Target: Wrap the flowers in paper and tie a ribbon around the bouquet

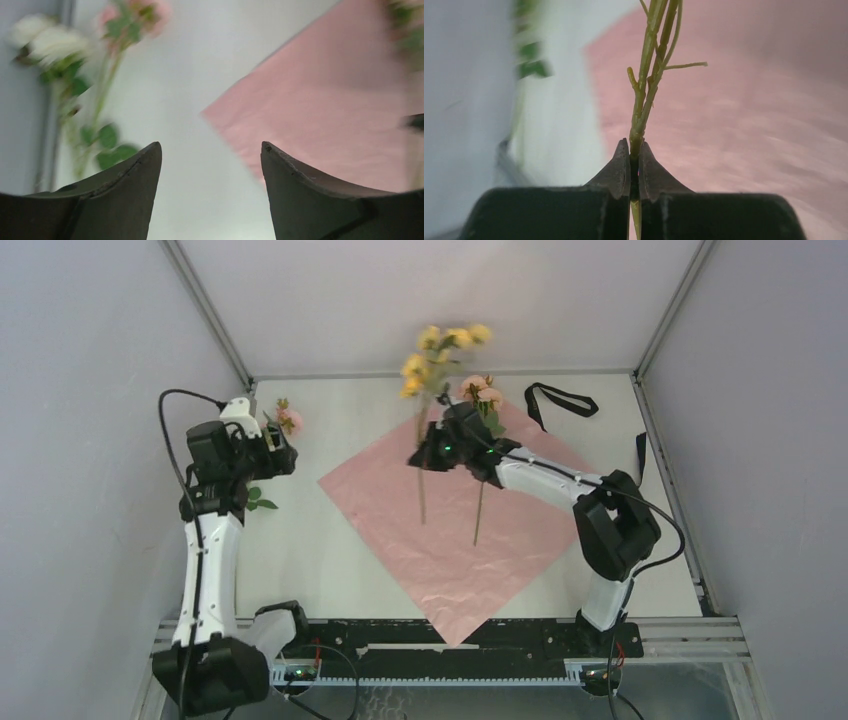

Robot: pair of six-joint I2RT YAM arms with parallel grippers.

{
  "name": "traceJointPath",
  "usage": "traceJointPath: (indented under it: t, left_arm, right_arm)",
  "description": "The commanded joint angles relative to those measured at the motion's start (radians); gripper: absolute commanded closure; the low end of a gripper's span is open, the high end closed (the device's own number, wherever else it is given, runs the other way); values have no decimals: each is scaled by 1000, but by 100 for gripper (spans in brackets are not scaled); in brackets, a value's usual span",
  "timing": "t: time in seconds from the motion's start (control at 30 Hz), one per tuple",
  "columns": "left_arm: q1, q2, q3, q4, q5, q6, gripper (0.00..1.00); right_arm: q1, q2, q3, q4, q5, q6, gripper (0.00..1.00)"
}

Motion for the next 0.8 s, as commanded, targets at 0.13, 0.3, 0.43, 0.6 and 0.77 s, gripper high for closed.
traceJointPath:
  t: [0.13, 0.3, 0.43, 0.6, 0.77]
  left_arm:
    - [237, 202, -100, -73, -371, 433, 26]
    - [380, 338, -80, -58, -361, 489, 37]
    - [424, 439, -34, -46, -360, 496, 49]
    - [426, 512, 51, -46, -308, 451, 53]
    - [425, 635, 171, -64, -279, 364, 65]
  right_arm:
    - [-152, -25, -97, -261, 211, -87, 100]
    - [-181, 11, -97, -285, 238, -62, 77]
    - [-175, -5, -91, -311, 321, -62, 56]
    - [-111, -46, -11, -429, 450, -118, 53]
    - [-47, -84, 30, -473, 480, -152, 53]
